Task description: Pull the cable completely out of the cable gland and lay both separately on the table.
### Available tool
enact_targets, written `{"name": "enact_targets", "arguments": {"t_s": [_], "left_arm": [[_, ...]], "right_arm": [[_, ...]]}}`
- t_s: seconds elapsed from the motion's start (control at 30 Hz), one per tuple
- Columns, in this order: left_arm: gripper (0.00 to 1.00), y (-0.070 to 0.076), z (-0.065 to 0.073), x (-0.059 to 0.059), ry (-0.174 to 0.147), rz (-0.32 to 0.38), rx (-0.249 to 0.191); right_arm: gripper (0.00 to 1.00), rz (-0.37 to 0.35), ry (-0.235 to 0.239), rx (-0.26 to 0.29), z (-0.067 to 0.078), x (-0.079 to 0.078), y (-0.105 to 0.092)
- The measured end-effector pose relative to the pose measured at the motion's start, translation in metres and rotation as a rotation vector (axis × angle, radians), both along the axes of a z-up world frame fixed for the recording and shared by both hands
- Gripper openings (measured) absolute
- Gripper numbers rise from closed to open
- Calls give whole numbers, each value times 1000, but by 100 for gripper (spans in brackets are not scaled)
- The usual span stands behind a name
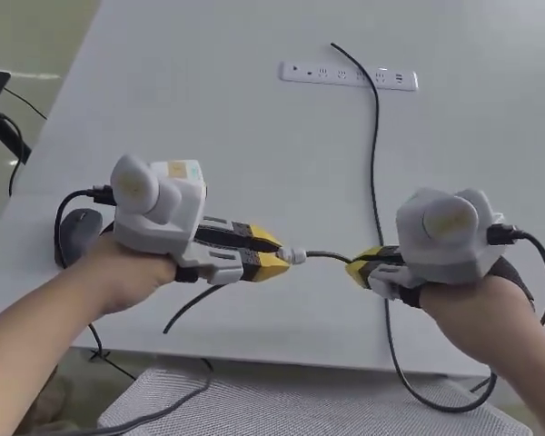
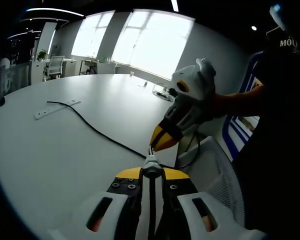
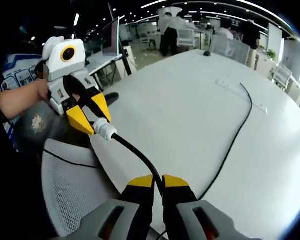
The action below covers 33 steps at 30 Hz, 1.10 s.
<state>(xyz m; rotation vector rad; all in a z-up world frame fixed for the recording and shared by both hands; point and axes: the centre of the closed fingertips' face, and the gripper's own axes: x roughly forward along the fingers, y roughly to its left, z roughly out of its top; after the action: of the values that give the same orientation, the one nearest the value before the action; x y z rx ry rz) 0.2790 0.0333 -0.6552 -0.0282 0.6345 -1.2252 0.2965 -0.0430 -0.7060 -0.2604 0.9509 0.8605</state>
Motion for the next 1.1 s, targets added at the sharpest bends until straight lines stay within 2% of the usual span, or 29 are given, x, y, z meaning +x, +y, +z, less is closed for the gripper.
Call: {"name": "enact_targets", "arguments": {"t_s": [0.1,0.23,0.27,0.3,0.37,0.47,0.57,0.67,0.77,0.83,0.93,1.0,1.1], "left_arm": [[14,-1,-1,0,1,-1,2],[14,-2,-2,0,2,-2,2],[14,-2,-2,0,2,-1,3],[14,-1,-2,1,3,1,3],[14,0,-3,1,6,3,3],[14,1,-4,0,11,-1,8],[14,1,-5,0,12,0,10],[14,2,-4,2,12,2,8],[14,1,-4,2,12,-1,11],[14,0,-4,2,11,-4,12],[15,-1,-3,2,11,-5,10],[15,-1,-3,2,11,-7,8],[15,-2,-3,1,9,-8,9]], "right_arm": [[0,-43,56,-5,-6,-3,-4],[0,-32,38,-4,-4,-3,-4],[0,-20,25,-4,-3,-3,-4],[1,21,-19,-6,-1,0,-3],[2,57,-68,-5,4,2,-4],[6,52,-76,15,12,1,-4],[17,68,-84,54,25,-3,1],[18,147,-151,74,42,-7,13],[20,216,-239,26,52,-6,25],[20,283,-296,21,56,-5,38],[19,373,-347,-30,52,-6,50],[19,412,-348,-44,46,-8,56],[16,428,-351,-63,42,-7,56]]}}
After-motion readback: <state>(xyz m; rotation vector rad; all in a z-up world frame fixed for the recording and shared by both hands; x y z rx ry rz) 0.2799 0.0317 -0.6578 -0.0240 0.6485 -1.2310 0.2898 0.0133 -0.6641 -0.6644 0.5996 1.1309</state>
